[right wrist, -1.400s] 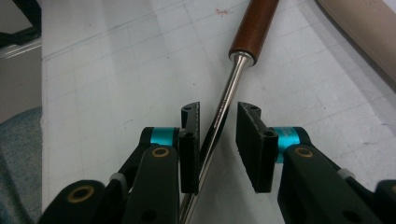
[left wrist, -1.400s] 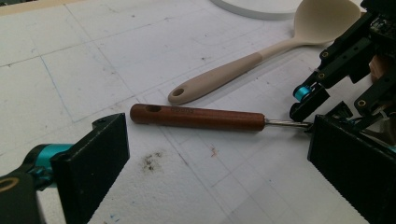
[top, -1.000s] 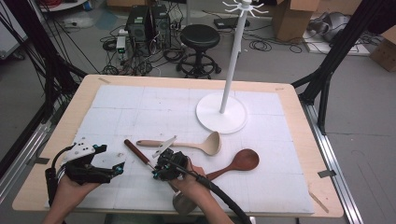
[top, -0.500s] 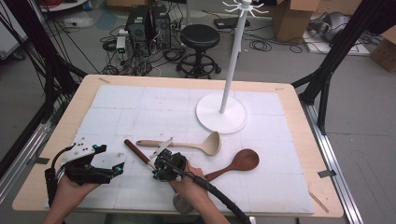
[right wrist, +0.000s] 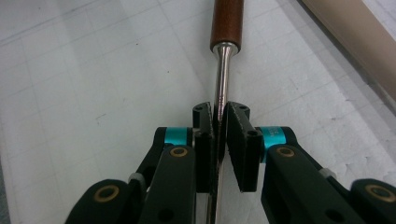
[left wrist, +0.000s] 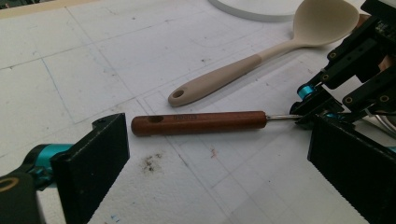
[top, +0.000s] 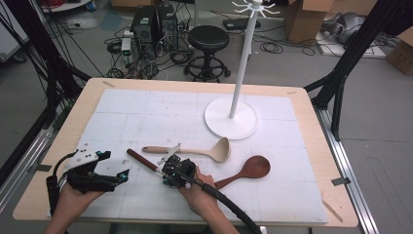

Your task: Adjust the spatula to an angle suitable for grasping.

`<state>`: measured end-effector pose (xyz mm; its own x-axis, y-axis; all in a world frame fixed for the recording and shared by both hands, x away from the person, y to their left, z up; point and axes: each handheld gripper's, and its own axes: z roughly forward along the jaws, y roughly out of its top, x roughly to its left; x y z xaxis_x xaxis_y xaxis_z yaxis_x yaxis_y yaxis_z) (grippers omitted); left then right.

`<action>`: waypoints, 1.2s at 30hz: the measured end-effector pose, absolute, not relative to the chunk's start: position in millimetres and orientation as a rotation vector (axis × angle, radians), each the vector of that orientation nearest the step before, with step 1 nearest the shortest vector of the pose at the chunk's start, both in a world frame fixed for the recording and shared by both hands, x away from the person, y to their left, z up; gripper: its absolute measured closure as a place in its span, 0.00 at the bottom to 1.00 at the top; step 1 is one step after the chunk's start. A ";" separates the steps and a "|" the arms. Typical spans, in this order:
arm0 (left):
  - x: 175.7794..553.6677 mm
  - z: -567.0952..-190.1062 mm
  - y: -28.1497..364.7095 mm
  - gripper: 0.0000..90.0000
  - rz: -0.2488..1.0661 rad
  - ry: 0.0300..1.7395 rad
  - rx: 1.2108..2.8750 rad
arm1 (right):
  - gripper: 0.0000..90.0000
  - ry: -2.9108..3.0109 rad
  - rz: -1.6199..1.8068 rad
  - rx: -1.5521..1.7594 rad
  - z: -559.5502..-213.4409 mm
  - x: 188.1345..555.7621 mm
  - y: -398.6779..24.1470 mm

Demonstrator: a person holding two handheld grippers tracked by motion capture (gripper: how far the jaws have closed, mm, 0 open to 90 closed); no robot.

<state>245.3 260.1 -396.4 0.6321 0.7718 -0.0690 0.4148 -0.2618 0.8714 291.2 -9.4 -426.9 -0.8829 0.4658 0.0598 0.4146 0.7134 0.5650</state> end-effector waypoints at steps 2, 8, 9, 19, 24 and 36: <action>245.6 -396.6 259.0 0.07 0.462 0.942 1.889 | 0.91 2.828 0.904 0.735 -427.0 291.6 -10.1; 245.9 -396.7 259.1 0.07 0.458 0.941 1.891 | 0.94 2.803 0.891 0.690 -426.6 290.1 -10.5; 246.0 -397.0 259.3 0.07 0.458 0.944 1.887 | 0.94 2.800 0.888 0.690 -426.5 290.2 -10.7; 246.3 -395.4 261.4 0.07 0.450 0.957 1.876 | 0.94 2.785 0.979 0.711 -414.7 292.3 -23.0; 248.7 -394.1 260.1 0.09 0.422 0.966 1.853 | 0.94 2.757 1.068 0.694 -407.6 292.0 -32.5; 260.7 -388.2 253.4 0.18 0.321 0.969 1.803 | 0.94 2.694 1.177 0.630 -394.6 282.4 -46.1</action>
